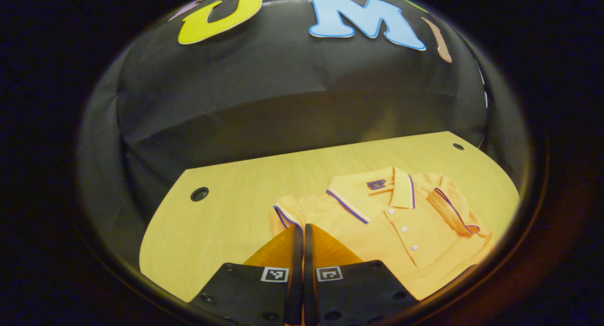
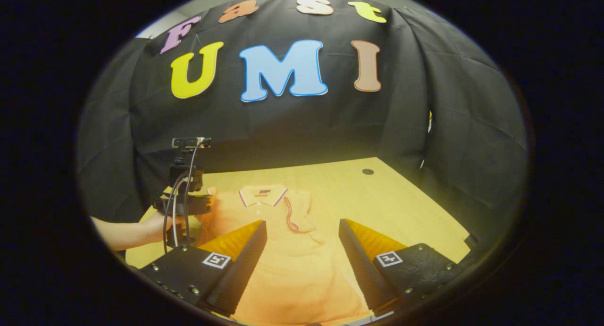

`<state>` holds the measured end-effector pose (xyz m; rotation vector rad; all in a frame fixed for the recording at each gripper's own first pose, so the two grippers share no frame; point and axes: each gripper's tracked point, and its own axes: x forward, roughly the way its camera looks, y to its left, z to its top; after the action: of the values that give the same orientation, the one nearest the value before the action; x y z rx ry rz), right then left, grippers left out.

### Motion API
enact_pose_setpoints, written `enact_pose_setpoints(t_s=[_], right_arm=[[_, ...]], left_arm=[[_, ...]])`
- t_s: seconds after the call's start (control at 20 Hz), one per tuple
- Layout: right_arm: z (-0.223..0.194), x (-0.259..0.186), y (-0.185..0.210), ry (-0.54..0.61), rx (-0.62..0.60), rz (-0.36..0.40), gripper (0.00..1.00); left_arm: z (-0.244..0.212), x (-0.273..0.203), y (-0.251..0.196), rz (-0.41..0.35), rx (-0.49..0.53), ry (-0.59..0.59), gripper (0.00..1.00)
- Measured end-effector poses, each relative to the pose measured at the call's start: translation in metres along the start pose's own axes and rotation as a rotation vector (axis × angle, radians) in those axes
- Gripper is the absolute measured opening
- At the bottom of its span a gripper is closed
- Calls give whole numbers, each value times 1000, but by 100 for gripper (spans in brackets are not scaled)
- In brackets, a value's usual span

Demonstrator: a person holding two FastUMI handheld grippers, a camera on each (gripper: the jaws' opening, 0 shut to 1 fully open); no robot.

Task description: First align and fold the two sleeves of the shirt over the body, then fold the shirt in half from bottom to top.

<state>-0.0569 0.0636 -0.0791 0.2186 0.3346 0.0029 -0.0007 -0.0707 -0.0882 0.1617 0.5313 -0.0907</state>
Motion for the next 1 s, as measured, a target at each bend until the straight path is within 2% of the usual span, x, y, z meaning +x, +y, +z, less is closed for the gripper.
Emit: enact_pose_setpoints(t_s=[0.45,0.55,0.6,0.65,0.7,0.75,0.8,0.85,0.9,0.95,1.0], right_arm=[[-9,14,-22,25,-20,41,96],[-11,14,-27,27,-34,52,96],[-14,14,-30,31,-39,59,96],[-14,12,-32,32,-46,67,96],[-17,12,-35,33,-55,75,96],[-18,11,-37,37,-65,86,96],[-20,9,-40,38,-73,98,96],[-22,7,-43,38,-80,110,96],[-25,5,-45,37,-87,122,96],[-28,4,-48,38,-97,132,96],[-32,3,-51,40,-111,143,96]], left_arm=[[-7,4,-31,-12,52,52,10],[-8,-2,-36,-29,40,55,18],[-8,-7,-40,-44,28,56,26],[-7,-13,-43,-50,20,52,17],[-6,-22,-45,-55,14,42,38],[-5,-30,-49,-61,10,33,44],[-4,-38,-52,-64,8,27,58],[-5,-48,-55,-63,8,20,59],[-5,-60,-57,-57,12,13,72],[-6,-70,-59,-53,10,7,77],[-8,-84,-62,-51,0,2,86]])
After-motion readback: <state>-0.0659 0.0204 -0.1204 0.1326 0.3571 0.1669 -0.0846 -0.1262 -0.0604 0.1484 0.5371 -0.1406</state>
